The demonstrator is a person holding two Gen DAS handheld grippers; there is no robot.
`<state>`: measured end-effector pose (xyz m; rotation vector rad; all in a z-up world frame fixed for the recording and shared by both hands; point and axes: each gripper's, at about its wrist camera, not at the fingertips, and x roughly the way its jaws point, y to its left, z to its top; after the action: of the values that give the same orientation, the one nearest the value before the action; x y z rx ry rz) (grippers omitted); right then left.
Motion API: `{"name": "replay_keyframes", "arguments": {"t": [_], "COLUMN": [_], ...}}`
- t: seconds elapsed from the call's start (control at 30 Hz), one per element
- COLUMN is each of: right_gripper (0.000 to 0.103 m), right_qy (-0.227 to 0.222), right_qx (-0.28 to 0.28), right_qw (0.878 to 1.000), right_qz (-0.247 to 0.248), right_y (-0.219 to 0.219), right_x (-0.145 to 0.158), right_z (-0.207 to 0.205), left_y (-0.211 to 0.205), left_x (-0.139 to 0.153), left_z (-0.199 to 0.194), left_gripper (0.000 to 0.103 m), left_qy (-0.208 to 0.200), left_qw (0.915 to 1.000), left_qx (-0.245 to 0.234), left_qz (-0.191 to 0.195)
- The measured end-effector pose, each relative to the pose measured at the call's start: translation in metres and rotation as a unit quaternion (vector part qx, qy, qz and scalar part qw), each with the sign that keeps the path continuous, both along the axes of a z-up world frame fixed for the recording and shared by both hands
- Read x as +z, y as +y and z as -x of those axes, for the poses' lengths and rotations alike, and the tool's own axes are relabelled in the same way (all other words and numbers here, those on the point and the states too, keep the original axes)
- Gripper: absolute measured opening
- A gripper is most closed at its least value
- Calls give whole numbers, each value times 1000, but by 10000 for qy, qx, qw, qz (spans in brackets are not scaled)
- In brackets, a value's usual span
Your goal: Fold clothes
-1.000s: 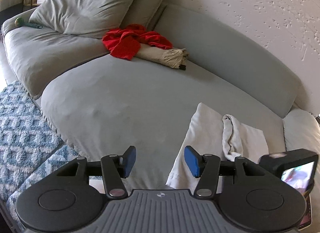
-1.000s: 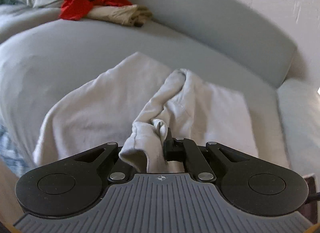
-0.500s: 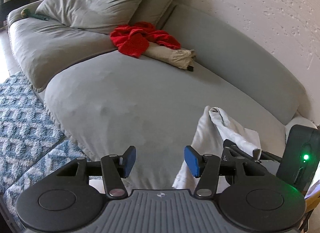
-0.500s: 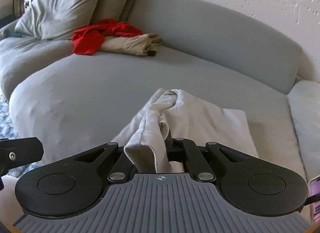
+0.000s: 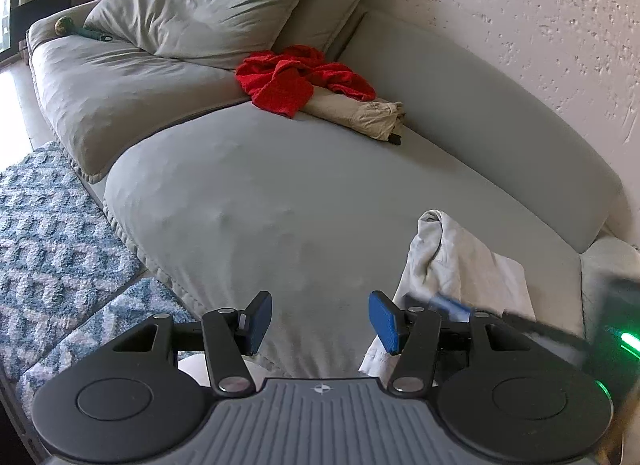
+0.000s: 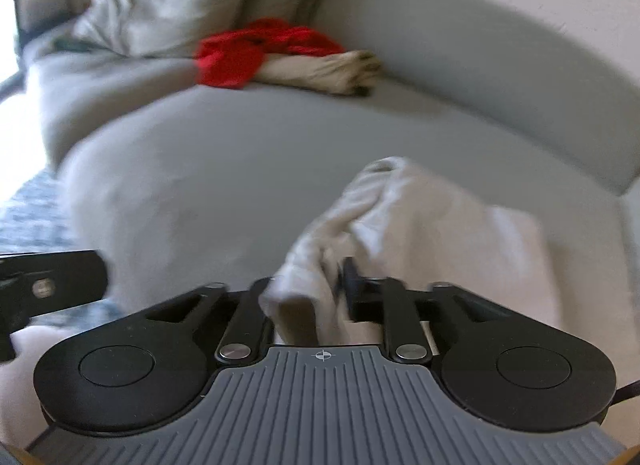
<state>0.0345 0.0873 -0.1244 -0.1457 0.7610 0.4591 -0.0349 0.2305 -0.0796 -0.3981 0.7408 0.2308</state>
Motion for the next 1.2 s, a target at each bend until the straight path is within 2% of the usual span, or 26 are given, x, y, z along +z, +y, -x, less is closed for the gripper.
{"name": "replay_keyframes", "arguments": {"t": [0.07, 0.1, 0.2, 0.3, 0.33, 0.4, 0.43, 0.47, 0.5, 0.57, 0.63, 0.7, 0.77, 0.8, 0.9, 0.97, 1.03, 1.13, 1.2], "right_gripper": [35, 37, 45, 51, 51, 51, 51, 45, 26, 12, 12, 13, 13, 13, 9, 9, 15, 17, 17], "right_qy": [377, 638, 1221, 1167, 1120, 862, 687, 504, 392, 377, 404, 279, 189, 183, 165, 151, 275, 196, 70], "right_qx": [621, 924, 1041, 290, -17, -813, -1190, -1561, -1840, -2055, -1849, -1564, -1242, -1158, -901, -789, -902, -974, -886], "right_qw": [9949, 9877, 9659, 9660, 9654, 9618, 9612, 9593, 9608, 9662, 9709, 9765, 9844, 9878, 9949, 9967, 9955, 9949, 9948], "right_qz": [-699, -1087, -2032, -2289, -2353, -2467, -2394, -2300, -2034, -1509, -1465, -1460, -1230, -1029, -424, -120, 86, -154, -504], "right_y": [-20, -33, -84, -142, -162, -202, -216, -230, -237, -239, -230, -214, -200, -195, -179, -185, -198, -217, -214], "right_x": [8, 12, 24, 36, 40, 43, 41, 39, 34, 16, 0, -9, -19, -25, -44, -39, -29, -9, 0], "right_z": [15, 24, 47, 65, 69, 79, 81, 83, 81, 64, 47, 33, 24, 22, 16, 35, 53, 69, 66], "left_y": [4, 6, 5, -9, -15, -32, -41, -50, -61, -84, -109, -123, -119, -117, -97, -86, -77, -89, -108], "left_x": [0, 0, -5, -12, -14, -21, -26, -31, -37, -45, -50, -57, -73, -82, -79, -75, -67, -53, -53], "left_z": [2, 2, -2, -9, -12, -22, -30, -38, -47, -64, -80, -96, -113, -122, -115, -107, -96, -75, -68], "left_gripper": [54, 54, 54, 52, 48, 32, 20, 15, 15, 13, 13, 14, 5, 5, 7, 7, 7, 7, 8], "left_qy": [2, 15, 90, 108, 72, -37, -54, -64, -107, -269, -465, -464, 100, 404, 408, 376, 339, -38, -89], "left_qw": [10000, 9999, 9998, 9998, 9993, 9961, 9941, 9919, 9902, 9877, 9821, 9757, 9795, 9800, 9842, 9869, 9895, 9880, 9804], "left_qx": [91, 142, 144, -156, -347, -817, -1003, -1180, -1310, -1535, -1748, -1940, -1647, -1478, -1213, -1088, -1022, -1437, -1909], "left_qz": [-5, -6, 40, 80, 140, 330, 402, 469, 472, 134, -526, -912, -1153, -1266, -1224, -1128, -960, -566, -479]}}
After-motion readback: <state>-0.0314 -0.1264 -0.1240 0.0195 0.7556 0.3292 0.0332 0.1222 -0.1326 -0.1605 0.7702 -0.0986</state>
